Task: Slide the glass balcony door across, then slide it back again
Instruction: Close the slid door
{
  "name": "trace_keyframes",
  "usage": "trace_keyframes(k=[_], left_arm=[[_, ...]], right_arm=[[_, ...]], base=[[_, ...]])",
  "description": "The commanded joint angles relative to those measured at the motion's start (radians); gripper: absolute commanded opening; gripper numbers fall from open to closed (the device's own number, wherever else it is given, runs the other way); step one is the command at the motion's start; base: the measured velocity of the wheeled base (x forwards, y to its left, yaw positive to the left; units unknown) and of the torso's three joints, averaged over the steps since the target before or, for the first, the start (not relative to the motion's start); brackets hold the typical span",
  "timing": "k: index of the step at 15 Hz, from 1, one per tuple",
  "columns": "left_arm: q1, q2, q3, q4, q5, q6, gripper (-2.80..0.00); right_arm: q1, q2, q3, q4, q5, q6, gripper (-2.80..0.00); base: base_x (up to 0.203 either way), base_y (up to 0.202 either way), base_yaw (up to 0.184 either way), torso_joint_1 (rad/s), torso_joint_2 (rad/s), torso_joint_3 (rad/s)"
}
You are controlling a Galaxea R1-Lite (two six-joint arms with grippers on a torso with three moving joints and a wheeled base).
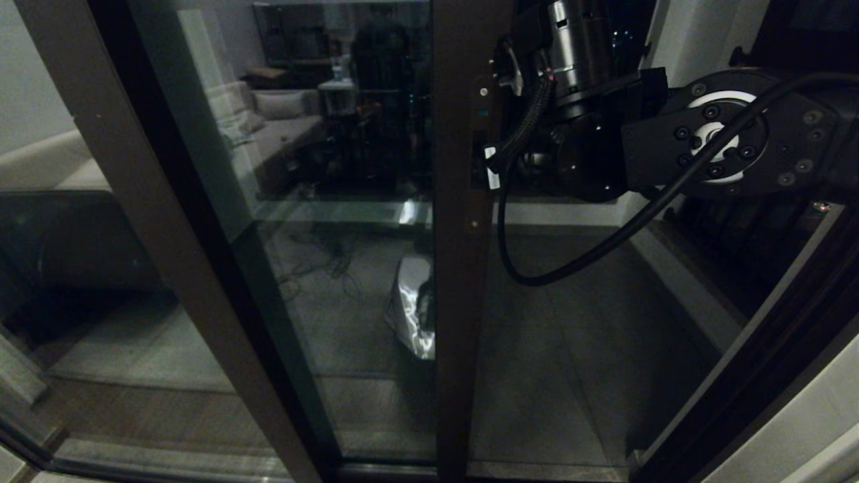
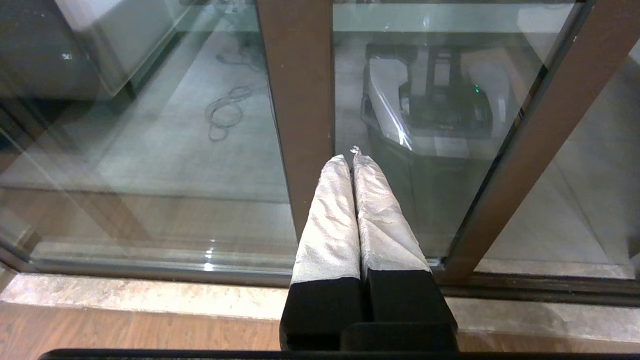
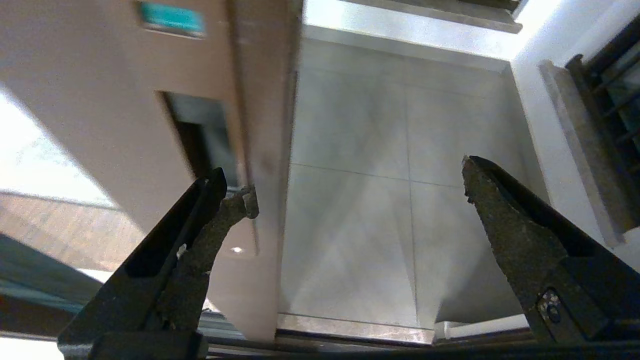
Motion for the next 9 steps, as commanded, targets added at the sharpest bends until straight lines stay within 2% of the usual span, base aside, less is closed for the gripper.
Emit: trace_keyframes(k=[1, 9], left_arm=[[0.002, 0.0, 0.0, 0.001, 0.0, 0.0, -2.8], [0.0, 0.0, 0.0, 0.001, 0.0, 0.0, -2.8]], right_arm=[[-0.004, 0.007, 0.0, -0.007, -0.003, -0.002, 0.0], [-0.047, -0.005, 0.002, -0.009, -0.003, -0.021, 0.0]], base=[[0.0, 0.0, 0.0, 0.0, 0.0, 0.0], [0.0, 0.0, 0.0, 0.0, 0.0, 0.0]])
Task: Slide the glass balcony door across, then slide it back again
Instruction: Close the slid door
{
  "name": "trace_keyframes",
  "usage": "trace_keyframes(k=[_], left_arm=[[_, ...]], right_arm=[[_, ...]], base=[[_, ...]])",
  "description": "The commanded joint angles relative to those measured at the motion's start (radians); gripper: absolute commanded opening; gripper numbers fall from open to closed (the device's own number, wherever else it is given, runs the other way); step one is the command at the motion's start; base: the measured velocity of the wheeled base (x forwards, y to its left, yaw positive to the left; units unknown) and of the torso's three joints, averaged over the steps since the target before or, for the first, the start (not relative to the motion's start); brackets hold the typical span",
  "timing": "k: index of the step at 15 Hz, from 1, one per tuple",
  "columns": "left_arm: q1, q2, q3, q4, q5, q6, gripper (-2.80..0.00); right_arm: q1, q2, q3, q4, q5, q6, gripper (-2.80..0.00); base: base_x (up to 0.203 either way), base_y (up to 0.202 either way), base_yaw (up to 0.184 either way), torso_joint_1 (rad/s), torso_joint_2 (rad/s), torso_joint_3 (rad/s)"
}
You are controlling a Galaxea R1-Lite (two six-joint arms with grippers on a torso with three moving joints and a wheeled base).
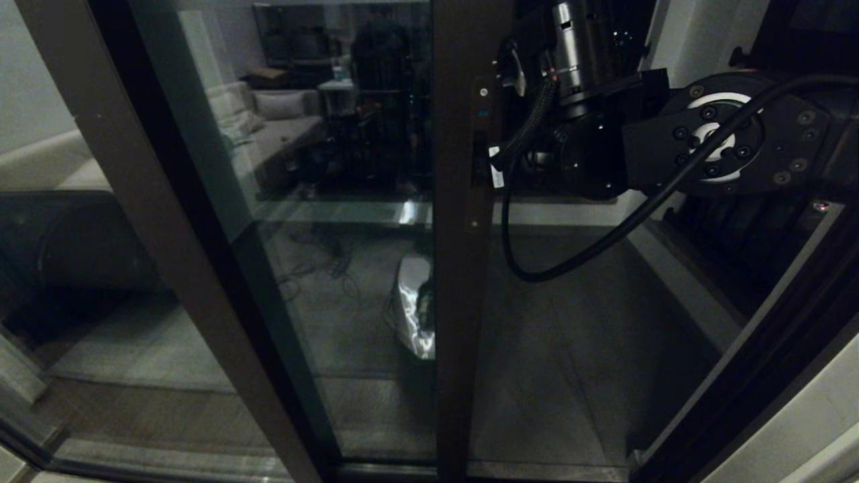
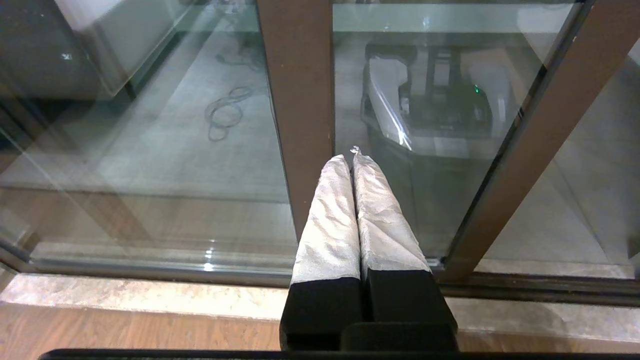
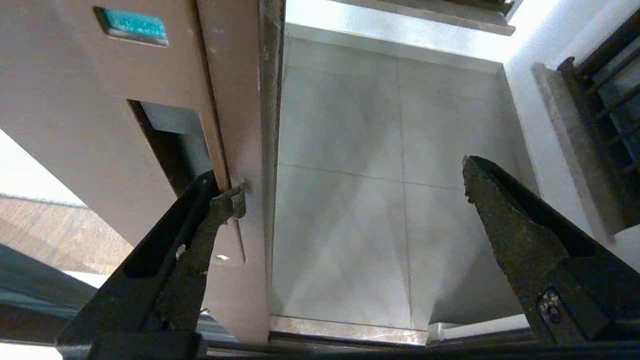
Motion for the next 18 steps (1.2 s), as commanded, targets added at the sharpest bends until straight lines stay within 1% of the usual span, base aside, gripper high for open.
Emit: trace_keyframes(k=[1, 6, 18], left_arm=[[0.001, 0.0, 0.0, 0.001, 0.0, 0.0, -2.8], [0.0, 0.0, 0.0, 0.001, 0.0, 0.0, -2.8], [0.001, 0.0, -0.001, 0.001, 0.0, 0.0, -2.8]], right_arm=[[-0.011, -0.01, 0.0, 0.001, -0.007, -0.001, 0.0], [-0.017, -0.016, 0.001, 0.002, -0.007, -0.006, 0.0], [-0.071, -0.013, 0.009, 0.004, -0.007, -0.008, 0.0]], base=[[0.0, 0.0, 0.0, 0.0, 0.0, 0.0], [0.0, 0.0, 0.0, 0.0, 0.0, 0.0], [0.0, 0.0, 0.0, 0.0, 0.0, 0.0]])
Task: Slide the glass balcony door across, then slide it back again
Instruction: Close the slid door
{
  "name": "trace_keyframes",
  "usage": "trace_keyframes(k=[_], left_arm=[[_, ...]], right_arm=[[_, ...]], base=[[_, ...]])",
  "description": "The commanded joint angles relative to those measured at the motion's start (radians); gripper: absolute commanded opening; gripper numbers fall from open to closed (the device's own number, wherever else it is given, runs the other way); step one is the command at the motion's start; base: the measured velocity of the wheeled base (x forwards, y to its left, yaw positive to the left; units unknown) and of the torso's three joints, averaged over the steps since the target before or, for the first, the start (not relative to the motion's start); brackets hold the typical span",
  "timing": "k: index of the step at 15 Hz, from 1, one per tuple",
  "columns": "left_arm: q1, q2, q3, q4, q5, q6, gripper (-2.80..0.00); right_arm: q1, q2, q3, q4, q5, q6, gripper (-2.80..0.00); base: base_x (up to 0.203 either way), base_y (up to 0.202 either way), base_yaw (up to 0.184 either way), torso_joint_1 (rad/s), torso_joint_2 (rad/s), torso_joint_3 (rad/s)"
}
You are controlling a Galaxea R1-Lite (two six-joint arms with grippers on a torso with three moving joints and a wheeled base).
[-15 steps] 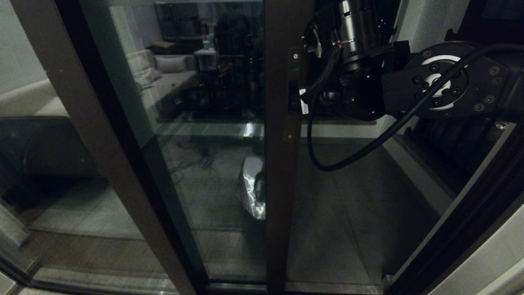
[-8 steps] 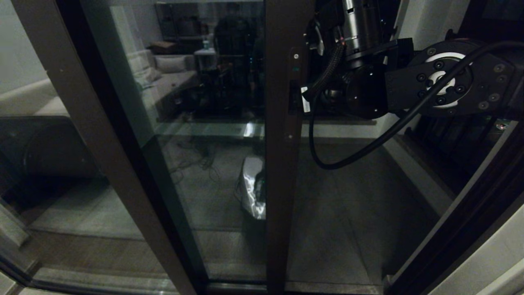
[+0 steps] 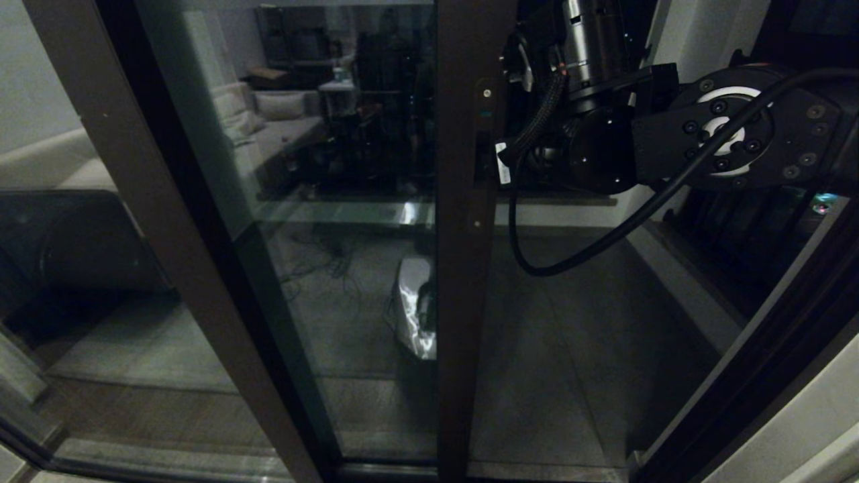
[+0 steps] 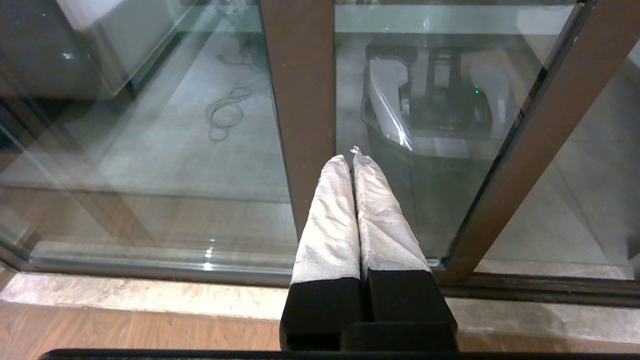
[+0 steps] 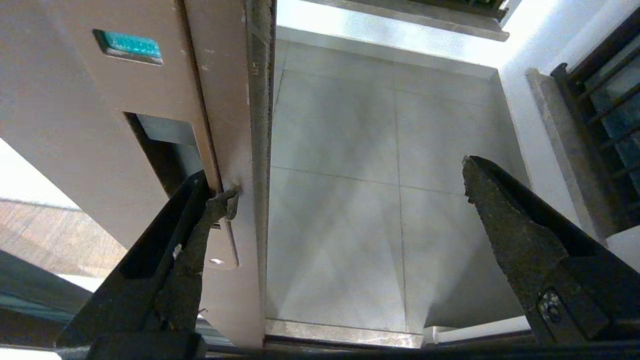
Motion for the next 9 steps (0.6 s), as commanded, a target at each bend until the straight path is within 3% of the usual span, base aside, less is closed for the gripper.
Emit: trace_keyframes(k=[1, 9], left_arm=[[0.0, 0.0, 0.001, 0.0, 0.0, 0.0, -2.8], [0.001, 0.0, 0.002, 0.0, 0.0, 0.0, -2.8]], right_arm=[[-0.014, -0.001, 0.001, 0.003, -0.008, 0.0, 0.0], [-0.052, -0.008, 0.002, 0.004, -0.008, -0.001, 0.0]], base=[[0.0, 0.0, 0.0, 0.0, 0.0, 0.0], [0.0, 0.0, 0.0, 0.0, 0.0, 0.0]])
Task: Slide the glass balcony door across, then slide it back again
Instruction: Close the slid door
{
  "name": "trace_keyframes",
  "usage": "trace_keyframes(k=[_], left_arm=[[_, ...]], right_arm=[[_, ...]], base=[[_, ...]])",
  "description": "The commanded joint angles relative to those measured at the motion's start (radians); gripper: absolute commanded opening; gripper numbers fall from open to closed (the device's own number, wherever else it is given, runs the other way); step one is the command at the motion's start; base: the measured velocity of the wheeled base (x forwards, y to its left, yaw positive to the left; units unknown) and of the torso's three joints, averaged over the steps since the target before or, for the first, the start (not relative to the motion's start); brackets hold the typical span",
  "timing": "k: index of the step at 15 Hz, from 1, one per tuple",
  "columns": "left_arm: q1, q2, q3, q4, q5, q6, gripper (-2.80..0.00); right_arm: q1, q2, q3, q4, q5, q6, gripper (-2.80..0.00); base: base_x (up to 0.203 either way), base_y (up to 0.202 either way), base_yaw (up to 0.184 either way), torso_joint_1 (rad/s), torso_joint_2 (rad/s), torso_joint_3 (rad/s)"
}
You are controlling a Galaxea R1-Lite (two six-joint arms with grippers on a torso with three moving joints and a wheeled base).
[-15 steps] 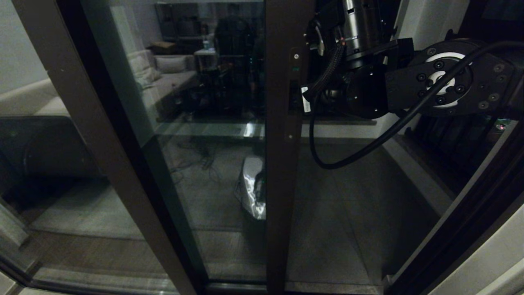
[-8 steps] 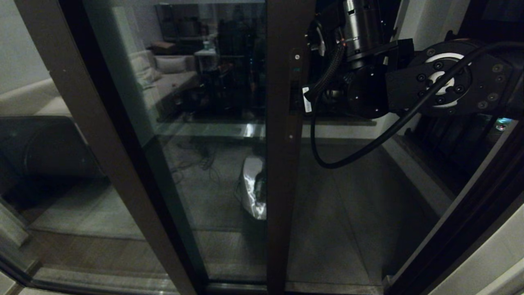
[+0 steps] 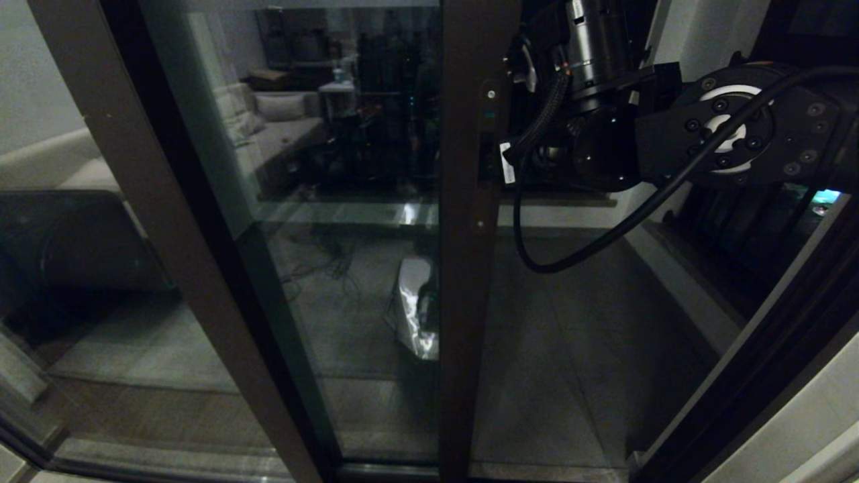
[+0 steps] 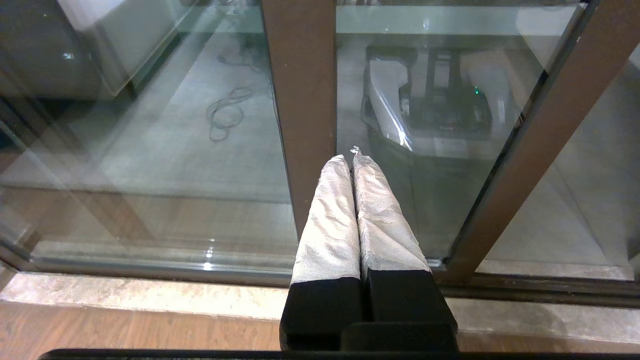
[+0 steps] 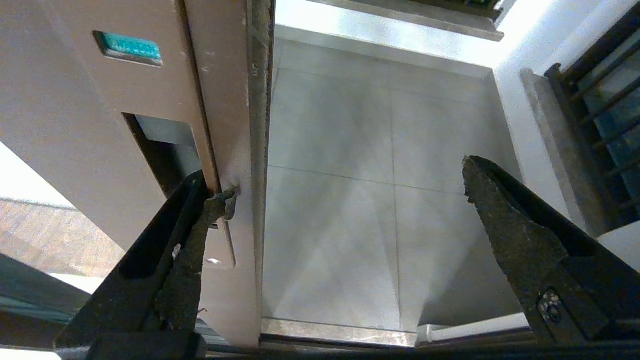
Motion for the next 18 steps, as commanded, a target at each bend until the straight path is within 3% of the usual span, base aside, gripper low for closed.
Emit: trace_keyframes(k=[1, 18], left_arm=[[0.0, 0.0, -0.001, 0.001, 0.0, 0.0, -2.8], [0.001, 0.0, -0.001, 0.001, 0.0, 0.0, -2.8]], right_arm=[[-0.011, -0.008, 0.003, -0.002, -0.009, 0.001, 0.0], [-0.105, -0.114, 0.166, -0.007, -0.007, 0.005, 0.0]], base=[[0.0, 0.0, 0.0, 0.0, 0.0, 0.0], [0.0, 0.0, 0.0, 0.0, 0.0, 0.0]])
